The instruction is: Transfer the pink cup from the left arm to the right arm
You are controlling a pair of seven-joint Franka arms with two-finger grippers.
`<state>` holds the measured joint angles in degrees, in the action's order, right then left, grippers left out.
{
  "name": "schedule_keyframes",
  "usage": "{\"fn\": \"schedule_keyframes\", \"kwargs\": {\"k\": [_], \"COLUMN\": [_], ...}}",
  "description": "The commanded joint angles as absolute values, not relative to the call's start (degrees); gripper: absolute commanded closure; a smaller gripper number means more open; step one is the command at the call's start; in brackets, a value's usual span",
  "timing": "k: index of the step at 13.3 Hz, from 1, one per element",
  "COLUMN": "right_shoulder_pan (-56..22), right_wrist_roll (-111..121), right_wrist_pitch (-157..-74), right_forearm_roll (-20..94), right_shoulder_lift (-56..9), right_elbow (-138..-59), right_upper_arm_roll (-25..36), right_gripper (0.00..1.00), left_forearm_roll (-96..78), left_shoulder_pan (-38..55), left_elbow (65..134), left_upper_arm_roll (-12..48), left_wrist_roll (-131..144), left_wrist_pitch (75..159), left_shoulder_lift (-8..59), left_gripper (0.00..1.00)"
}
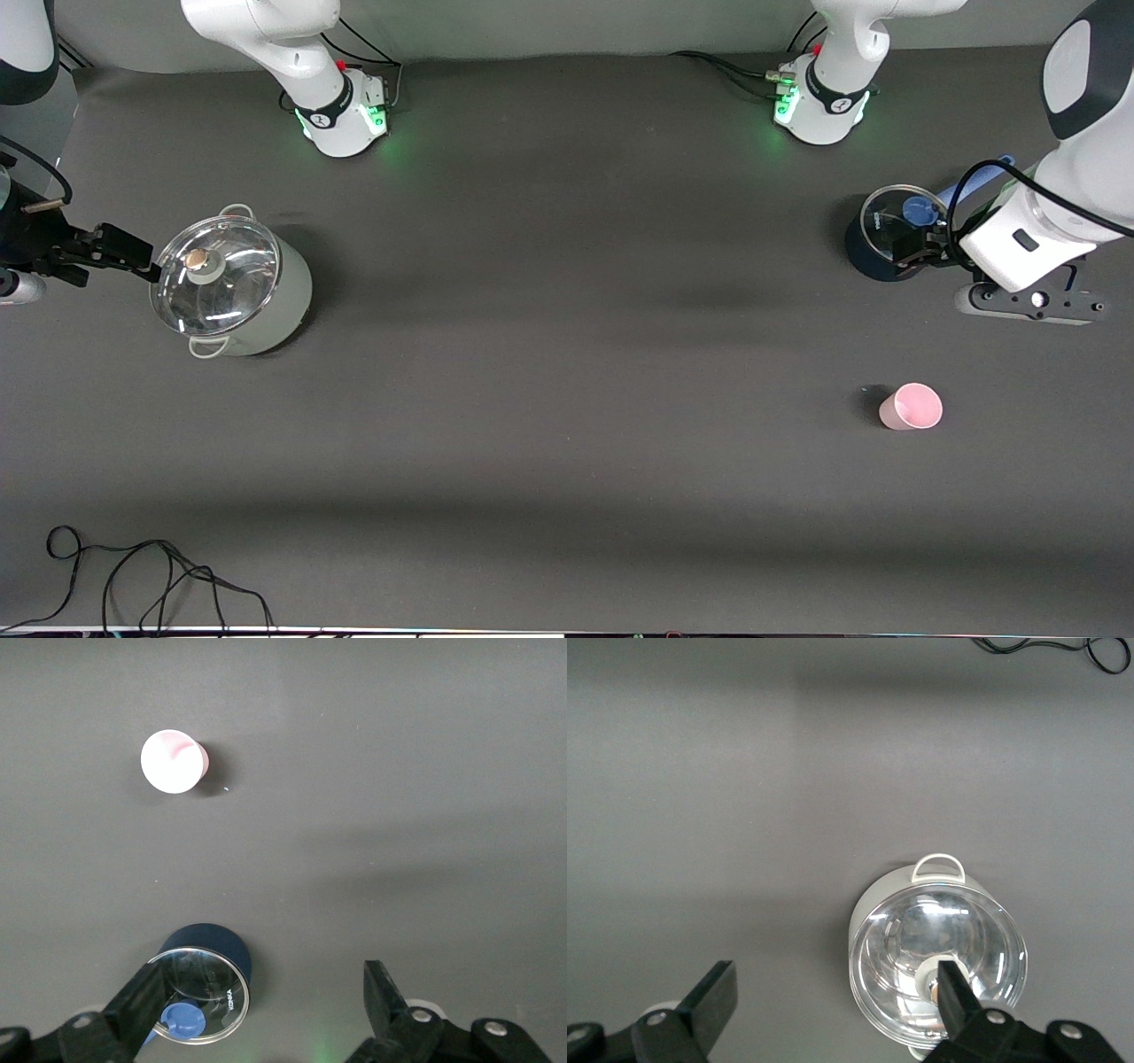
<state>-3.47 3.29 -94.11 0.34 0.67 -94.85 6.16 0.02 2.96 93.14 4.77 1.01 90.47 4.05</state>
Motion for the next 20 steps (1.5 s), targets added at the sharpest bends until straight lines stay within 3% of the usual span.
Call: {"fn": "schedule_keyframes", "kwargs": {"k": [1,20], "right_shoulder_pan": [-3.52,-3.6], "right_wrist_roll": [3.07,2.55], "right_wrist_pitch": [-92.99,-92.99], "right_forearm_roll": [1.41,1.41], "right_shoulder_lift": [0.44,0.88], "right_elbow": [-93.6,-93.34], "right_upper_arm_roll": [6.42,6.42], "right_gripper": [0.0,0.0], "left_forearm_roll": [0.18,0.18], "left_shoulder_pan": [3.08,2.99], "left_elbow": [92.81,92.55], "left_upper_arm_roll": [4.66,4.66], "left_wrist_roll": [0.35,0.18], "left_wrist_pitch": [89.65,87.54], "left_shoulder_lift": [3.95,4.22], "left_gripper": [0.0,0.0]}}
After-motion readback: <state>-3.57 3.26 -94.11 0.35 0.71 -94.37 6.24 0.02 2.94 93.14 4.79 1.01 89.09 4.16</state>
